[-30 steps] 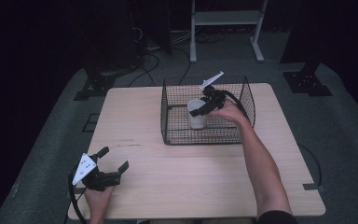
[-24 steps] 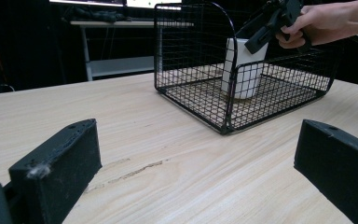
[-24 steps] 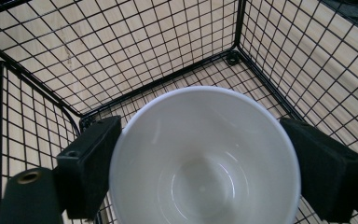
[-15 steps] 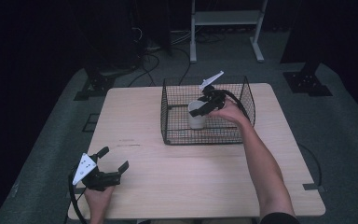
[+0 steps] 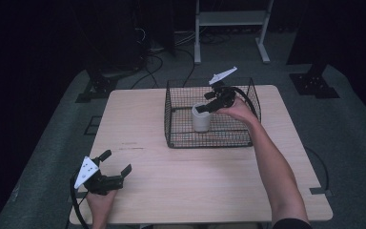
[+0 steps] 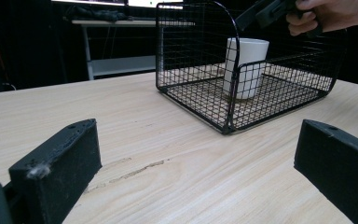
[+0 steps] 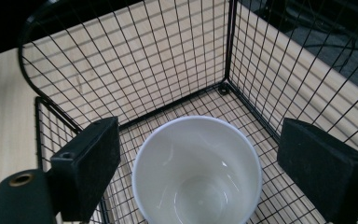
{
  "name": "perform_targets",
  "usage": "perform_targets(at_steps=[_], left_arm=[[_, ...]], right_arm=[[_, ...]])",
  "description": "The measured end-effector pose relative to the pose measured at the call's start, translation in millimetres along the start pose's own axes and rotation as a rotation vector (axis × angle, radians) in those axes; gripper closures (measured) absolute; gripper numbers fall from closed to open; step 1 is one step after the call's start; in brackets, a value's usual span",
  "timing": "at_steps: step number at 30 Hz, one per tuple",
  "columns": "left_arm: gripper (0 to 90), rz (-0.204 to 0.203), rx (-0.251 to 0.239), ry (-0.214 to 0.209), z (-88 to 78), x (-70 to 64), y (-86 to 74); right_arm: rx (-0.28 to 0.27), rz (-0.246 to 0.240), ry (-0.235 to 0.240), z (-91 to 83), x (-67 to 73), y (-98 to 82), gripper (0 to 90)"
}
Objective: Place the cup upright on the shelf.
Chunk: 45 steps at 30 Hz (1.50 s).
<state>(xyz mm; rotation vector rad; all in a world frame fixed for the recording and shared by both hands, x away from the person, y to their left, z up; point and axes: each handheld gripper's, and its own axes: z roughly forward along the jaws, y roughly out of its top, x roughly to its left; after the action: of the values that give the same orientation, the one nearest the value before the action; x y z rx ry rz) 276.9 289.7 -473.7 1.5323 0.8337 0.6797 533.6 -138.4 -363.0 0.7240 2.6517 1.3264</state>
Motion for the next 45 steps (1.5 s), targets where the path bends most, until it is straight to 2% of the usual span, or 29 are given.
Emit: perform_targets(at_steps=[5,10,15,17,22,38,45], left_arm=[[0.0,0.002,0.003,0.001,-0.2,-0.4,0.0],[0.0,0.004,0.005,0.001,-0.4,-0.6,0.0],[0.0,0.005,0.002,-0.003,-0.1,-1.2,0.0],[0.0,0.005,0.001,-0.002,0.0,-1.1,0.0],[0.0,0.005,-0.003,0.0,0.1,-0.6,0.1],[0.0,0.008,-0.002,0.002,0.1,-0.9,0.1],[0.0,0.009,-0.002,0.002,0.2,-0.9,0.1]], right_arm=[[-0.022,0.004,0.011,-11.5,3.2,2.4,12.6],[-0.08,0.008,0.006,-28.3,8.3,3.1,12.7],[-0.072,0.015,0.006,-36.9,12.0,-2.2,12.7],[-0.094,0.032,0.012,-43.0,14.0,-7.7,12.7],[-0.082,0.028,0.009,-48.0,17.1,-12.5,12.8],[-0.105,0.014,0.039,-72.1,35.3,-31.7,12.9],[-0.11,0.011,0.035,-81.7,40.6,-37.8,12.9]])
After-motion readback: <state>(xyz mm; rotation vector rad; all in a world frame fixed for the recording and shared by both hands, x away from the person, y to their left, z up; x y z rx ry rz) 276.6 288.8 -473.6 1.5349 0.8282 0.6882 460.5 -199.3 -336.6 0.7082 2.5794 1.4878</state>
